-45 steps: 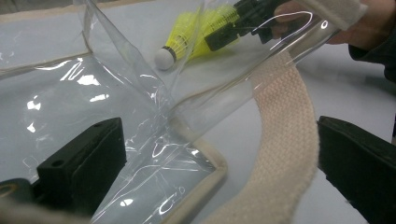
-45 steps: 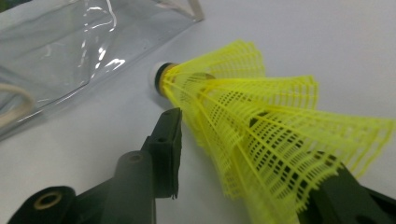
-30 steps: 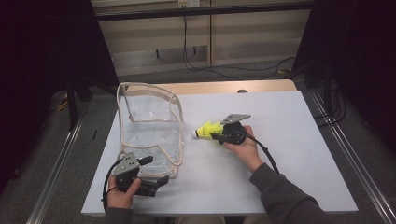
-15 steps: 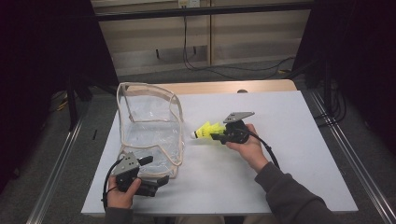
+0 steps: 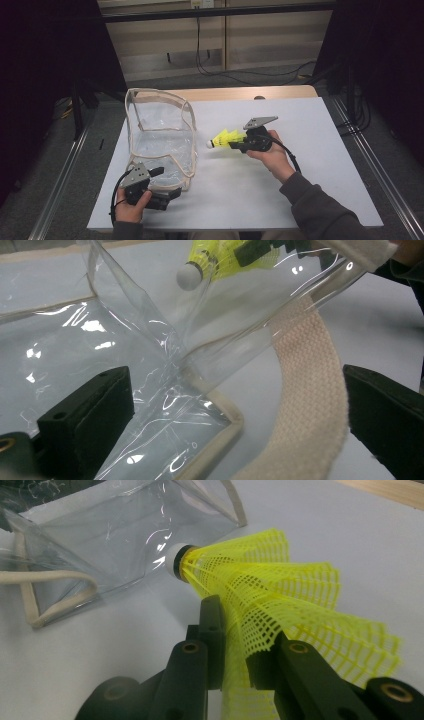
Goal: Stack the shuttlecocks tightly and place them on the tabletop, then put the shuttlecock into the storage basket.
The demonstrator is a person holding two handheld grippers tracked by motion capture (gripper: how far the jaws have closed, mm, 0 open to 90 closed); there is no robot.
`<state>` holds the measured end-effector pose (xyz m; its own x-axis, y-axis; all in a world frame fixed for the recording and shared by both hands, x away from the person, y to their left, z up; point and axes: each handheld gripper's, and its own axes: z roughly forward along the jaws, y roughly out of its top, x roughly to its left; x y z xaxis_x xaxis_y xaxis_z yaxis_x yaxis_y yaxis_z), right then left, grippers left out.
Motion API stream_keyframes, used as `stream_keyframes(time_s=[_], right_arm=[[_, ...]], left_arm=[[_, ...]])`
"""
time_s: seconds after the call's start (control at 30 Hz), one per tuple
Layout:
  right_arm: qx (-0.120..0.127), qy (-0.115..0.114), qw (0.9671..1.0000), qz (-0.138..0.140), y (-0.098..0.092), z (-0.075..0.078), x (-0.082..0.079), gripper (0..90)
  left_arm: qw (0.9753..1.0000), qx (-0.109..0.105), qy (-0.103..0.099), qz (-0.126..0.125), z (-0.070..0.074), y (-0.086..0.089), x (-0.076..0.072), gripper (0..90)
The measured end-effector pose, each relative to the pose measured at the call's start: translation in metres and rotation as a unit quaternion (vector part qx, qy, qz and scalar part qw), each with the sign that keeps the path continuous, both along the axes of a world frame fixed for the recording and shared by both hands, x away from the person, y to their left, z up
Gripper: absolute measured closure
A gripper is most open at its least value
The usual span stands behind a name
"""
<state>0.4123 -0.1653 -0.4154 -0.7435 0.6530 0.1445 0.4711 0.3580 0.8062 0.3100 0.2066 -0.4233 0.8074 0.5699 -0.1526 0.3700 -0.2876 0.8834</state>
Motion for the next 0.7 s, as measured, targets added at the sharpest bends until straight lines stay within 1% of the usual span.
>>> stream_keyframes(time_s=[0.17, 0.33, 0.4, 0.47, 0.63, 0.7], right_arm=[[-0.008, -0.002, 0.9999, 0.006, -0.004, 0.006, -0.002, 80.1], [-0.005, -0.001, 0.9999, 0.010, -0.007, 0.011, -0.006, 80.2], [-0.008, -0.001, 0.9999, 0.011, -0.008, 0.014, -0.008, 80.2], [-0.001, 0.001, 0.9999, 0.013, -0.010, 0.016, -0.009, 80.1], [0.007, 0.002, 0.9999, 0.016, -0.014, 0.022, -0.011, 80.2], [0.019, 0.010, 0.9996, 0.017, -0.016, 0.026, -0.012, 80.2]], left_arm=[[1.0000, -0.002, -0.001, 0.001, 0.000, 0.000, 0.000, 2.0], [1.0000, 0.001, -0.001, -0.001, 0.000, 0.000, 0.000, 2.0], [1.0000, 0.001, 0.000, -0.001, 0.000, 0.000, 0.000, 2.0], [1.0000, 0.000, -0.001, 0.000, 0.000, 0.000, 0.000, 2.0], [1.0000, 0.000, -0.003, 0.001, 0.000, 0.000, -0.001, 2.0], [1.0000, -0.001, -0.001, 0.000, 0.000, 0.000, 0.000, 2.0]])
